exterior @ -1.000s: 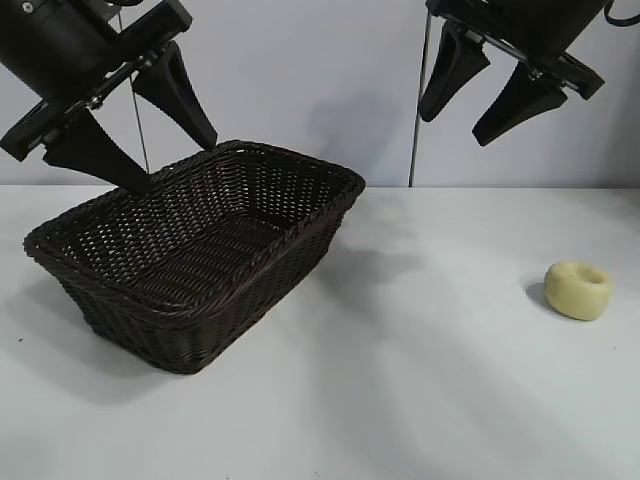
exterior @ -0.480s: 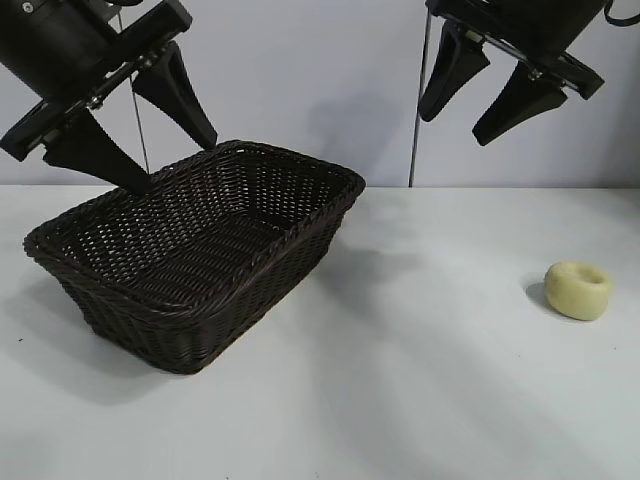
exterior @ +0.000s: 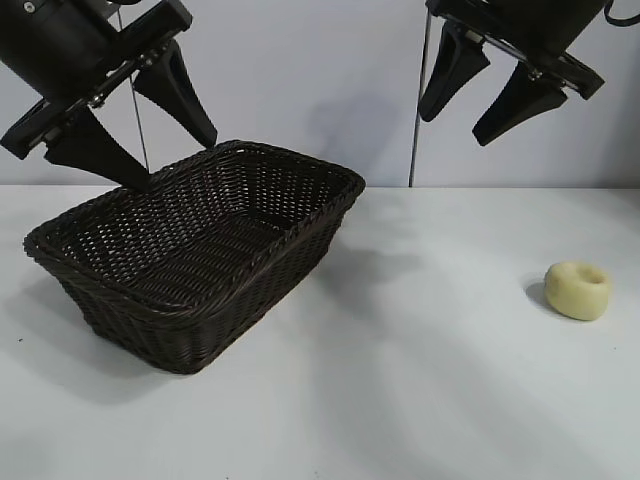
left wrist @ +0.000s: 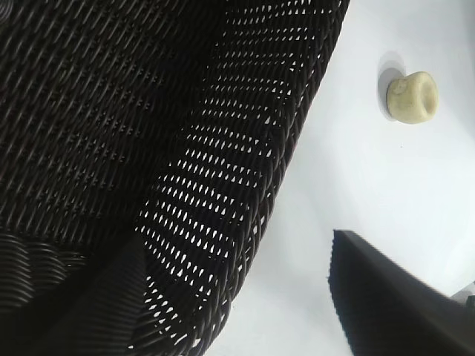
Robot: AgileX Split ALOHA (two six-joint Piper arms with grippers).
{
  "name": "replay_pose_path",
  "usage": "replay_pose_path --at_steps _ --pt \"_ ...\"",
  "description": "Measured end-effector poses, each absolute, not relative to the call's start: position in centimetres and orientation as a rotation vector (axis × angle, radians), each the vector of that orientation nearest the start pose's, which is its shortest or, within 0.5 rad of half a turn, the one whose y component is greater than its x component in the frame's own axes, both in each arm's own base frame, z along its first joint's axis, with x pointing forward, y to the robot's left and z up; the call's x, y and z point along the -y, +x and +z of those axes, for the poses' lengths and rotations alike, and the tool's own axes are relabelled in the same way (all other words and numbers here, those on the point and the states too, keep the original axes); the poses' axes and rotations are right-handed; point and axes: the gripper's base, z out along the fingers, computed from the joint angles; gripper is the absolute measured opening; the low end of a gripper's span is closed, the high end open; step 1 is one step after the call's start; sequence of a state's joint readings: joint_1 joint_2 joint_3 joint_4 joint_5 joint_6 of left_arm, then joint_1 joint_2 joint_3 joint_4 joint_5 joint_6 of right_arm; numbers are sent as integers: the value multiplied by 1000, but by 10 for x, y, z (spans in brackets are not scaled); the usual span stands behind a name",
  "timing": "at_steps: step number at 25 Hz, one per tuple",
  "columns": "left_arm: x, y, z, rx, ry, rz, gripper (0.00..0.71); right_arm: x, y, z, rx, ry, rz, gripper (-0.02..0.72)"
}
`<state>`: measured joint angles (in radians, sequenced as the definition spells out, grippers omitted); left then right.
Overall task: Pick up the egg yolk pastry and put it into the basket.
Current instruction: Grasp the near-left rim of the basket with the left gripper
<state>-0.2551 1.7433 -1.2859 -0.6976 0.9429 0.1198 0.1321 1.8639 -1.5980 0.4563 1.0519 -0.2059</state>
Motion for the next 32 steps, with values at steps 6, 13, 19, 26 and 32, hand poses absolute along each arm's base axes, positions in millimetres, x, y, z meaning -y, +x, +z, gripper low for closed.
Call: replay_pose_path --at_steps 6,13,19,26,32 --pt "126 320 279 -2801 -141 -824 507 -86 393 281 -2729 -252 566 465" --pt "108 308 296 -2786 -470 -654 507 -86 393 281 -2730 -255 558 465" --pt "103 299 270 -2811 -850 -609 507 -86 392 281 -2732 -255 558 465" --pt "94 291 244 -2816 -949 -486 507 -86 392 281 -2732 -256 557 465" --pt "94 291 234 -2756 -984 -520 507 -86 392 281 -2732 -256 557 465"
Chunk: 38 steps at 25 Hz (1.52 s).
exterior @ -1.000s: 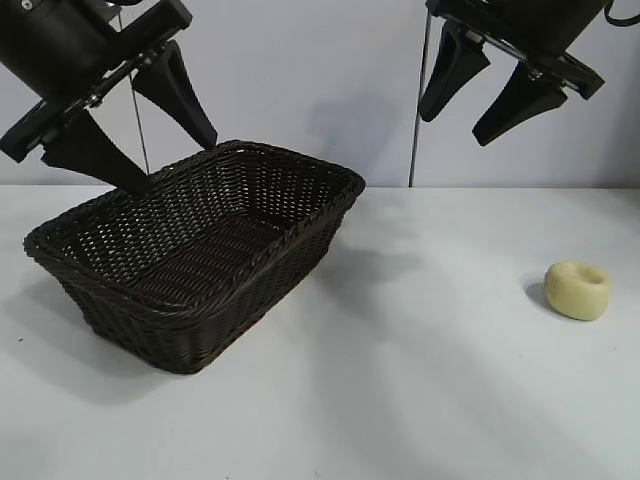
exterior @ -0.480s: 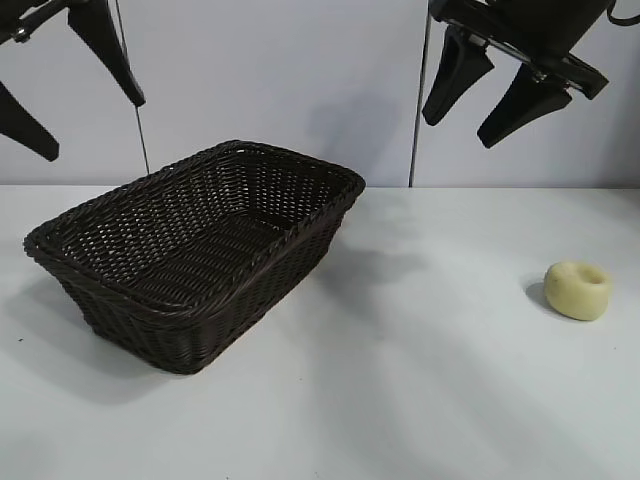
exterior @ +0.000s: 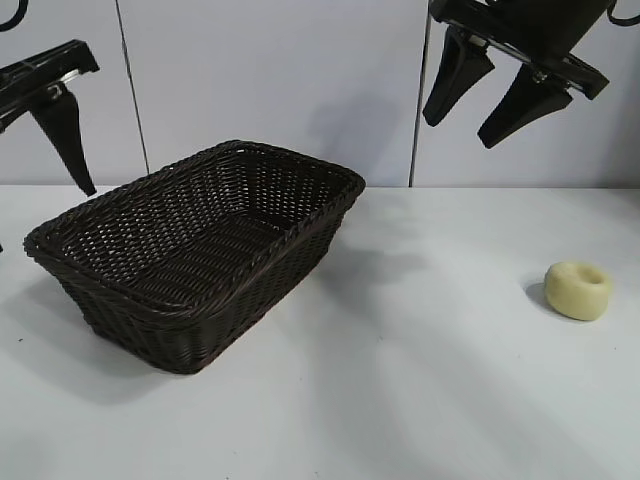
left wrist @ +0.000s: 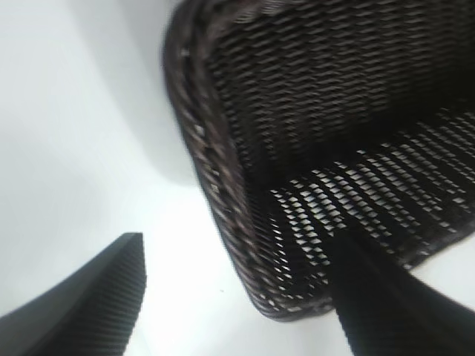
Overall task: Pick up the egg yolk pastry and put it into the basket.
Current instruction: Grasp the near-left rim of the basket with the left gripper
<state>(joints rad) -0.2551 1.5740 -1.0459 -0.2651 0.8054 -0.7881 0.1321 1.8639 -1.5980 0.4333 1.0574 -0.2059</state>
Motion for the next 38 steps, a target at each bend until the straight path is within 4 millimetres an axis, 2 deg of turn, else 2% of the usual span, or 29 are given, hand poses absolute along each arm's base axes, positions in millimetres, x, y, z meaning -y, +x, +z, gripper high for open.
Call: replay_pose_path --at_steps 7,19,23,25,30,31,32,38 --pt "97 296 219 -2744 -1024 -533 507 -86 392 281 -2732 -256 557 465" --pt "102 317 159 -2801 -1119 -459 507 -85 392 280 -2734 -260 548 465" --pt "104 319 151 -2810 -1136 -478 498 -85 392 280 -2734 -260 548 465" --pt "104 319 150 -2812 -1127 -481 439 -85 393 280 -2733 -259 547 465" --pt "105 320 151 -2805 -1127 -486 154 -85 393 280 -2733 -260 544 465" --pt "105 321 151 -2789 -1140 -497 120 -85 393 280 -2733 -260 544 465" --pt "105 322 151 -2772 -1140 -505 102 -85 393 280 -2733 -260 544 465" --pt "106 322 152 -2778 -1145 -514 102 -85 393 280 -2733 -260 544 465"
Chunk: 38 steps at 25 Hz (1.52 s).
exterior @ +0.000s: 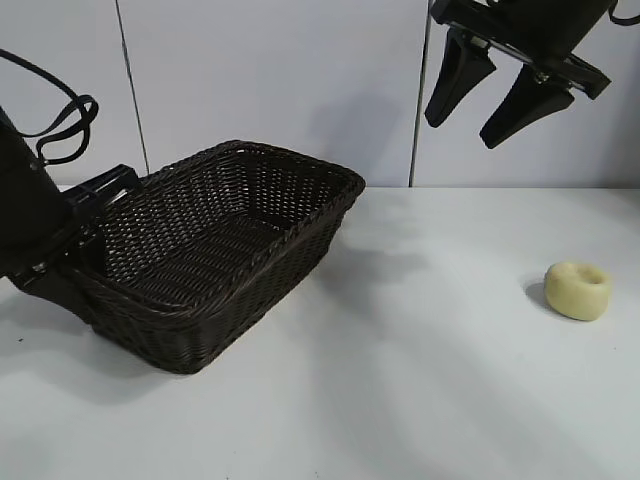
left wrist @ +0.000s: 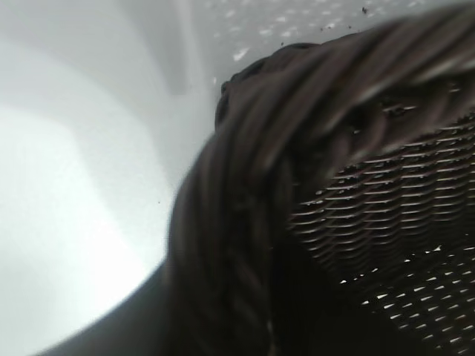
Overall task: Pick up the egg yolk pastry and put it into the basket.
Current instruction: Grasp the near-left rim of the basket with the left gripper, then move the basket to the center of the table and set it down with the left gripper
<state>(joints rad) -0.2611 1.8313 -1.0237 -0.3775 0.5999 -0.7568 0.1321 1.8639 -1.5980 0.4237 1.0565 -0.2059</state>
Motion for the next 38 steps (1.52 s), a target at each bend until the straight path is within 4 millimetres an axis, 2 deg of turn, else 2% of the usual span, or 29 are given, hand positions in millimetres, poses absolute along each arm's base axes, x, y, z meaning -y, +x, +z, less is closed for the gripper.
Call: replay_pose_path --at_steps 6,13,23,34,38 --pt "105 318 163 -2826 -1074 -539 102 -85 393 280 -2733 -260 544 465" --pt "111 327 183 -2910 -733 -638 101 -85 392 280 -2736 -262 545 465" --pt "116 340 205 -2946 -379 -664 101 -85 391 280 -2749 -267 550 465" --pt "126 370 208 -3021 -1 -666 101 -85 391 280 -2754 -270 550 465" --pt "125 380 206 -3043 127 -583 100 -85 390 280 -2756 -271 549 465"
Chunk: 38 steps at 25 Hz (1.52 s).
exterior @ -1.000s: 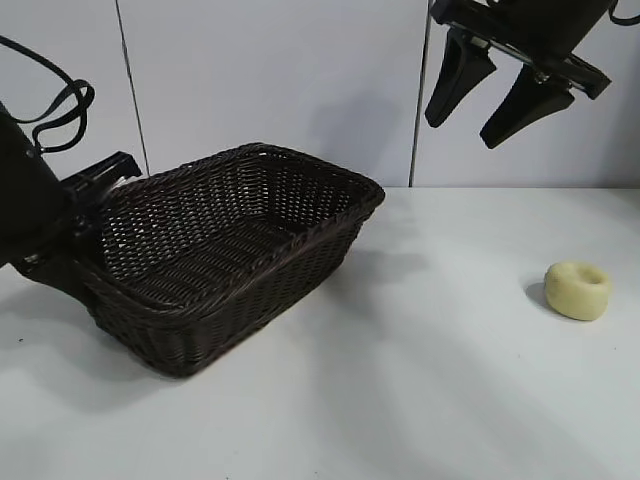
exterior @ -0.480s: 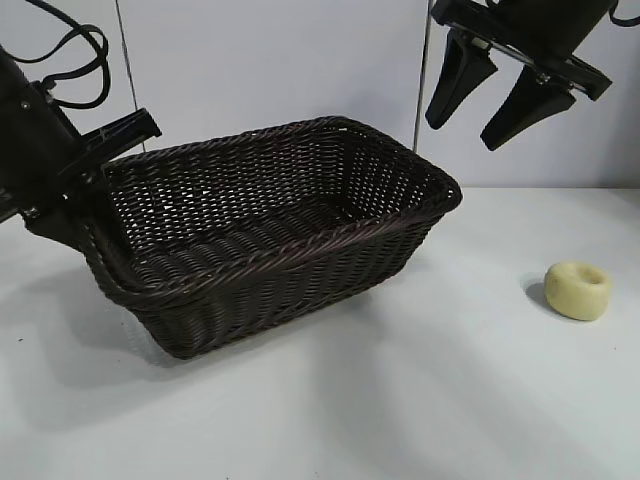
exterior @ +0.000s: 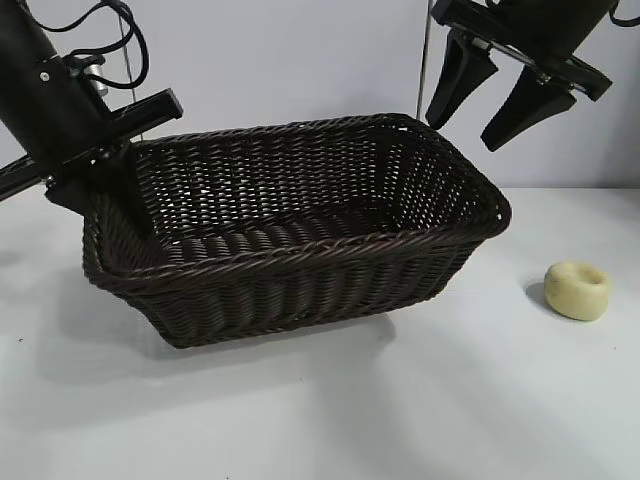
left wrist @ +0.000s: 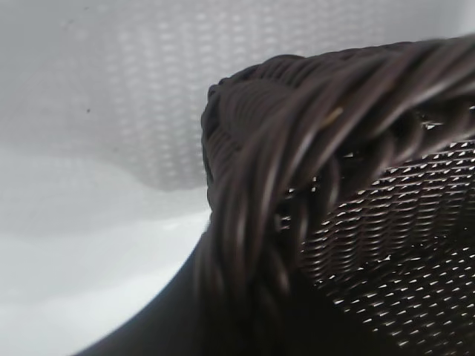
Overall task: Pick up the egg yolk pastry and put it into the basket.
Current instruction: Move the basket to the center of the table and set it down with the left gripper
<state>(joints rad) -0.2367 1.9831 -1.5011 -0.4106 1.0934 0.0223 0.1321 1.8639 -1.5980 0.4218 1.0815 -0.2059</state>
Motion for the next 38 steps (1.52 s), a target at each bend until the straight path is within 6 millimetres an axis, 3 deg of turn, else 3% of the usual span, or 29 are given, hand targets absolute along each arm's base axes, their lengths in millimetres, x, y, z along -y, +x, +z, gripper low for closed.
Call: replay_pose_path --at_steps 6,16,24,26,29,31,38 --pt "125 397 189 -3088 299 -507 100 -85 390 280 -2756 -271 549 465" --pt "131 416 160 -3114 299 -524 100 -85 390 279 -2757 -272 547 465" --pt "132 417 156 -3112 297 -532 106 -85 390 279 -2757 -272 547 465" --pt "132 418 157 -3107 295 -534 162 -85 390 279 -2757 -273 546 465" --pt "132 418 157 -3099 287 -543 340 -85 390 279 -2757 -273 546 465" --pt "133 419 157 -3090 283 -544 417 -85 390 279 -2757 -273 546 465" --pt "133 420 157 -3083 280 -542 471 -85 390 279 -2757 -273 546 465"
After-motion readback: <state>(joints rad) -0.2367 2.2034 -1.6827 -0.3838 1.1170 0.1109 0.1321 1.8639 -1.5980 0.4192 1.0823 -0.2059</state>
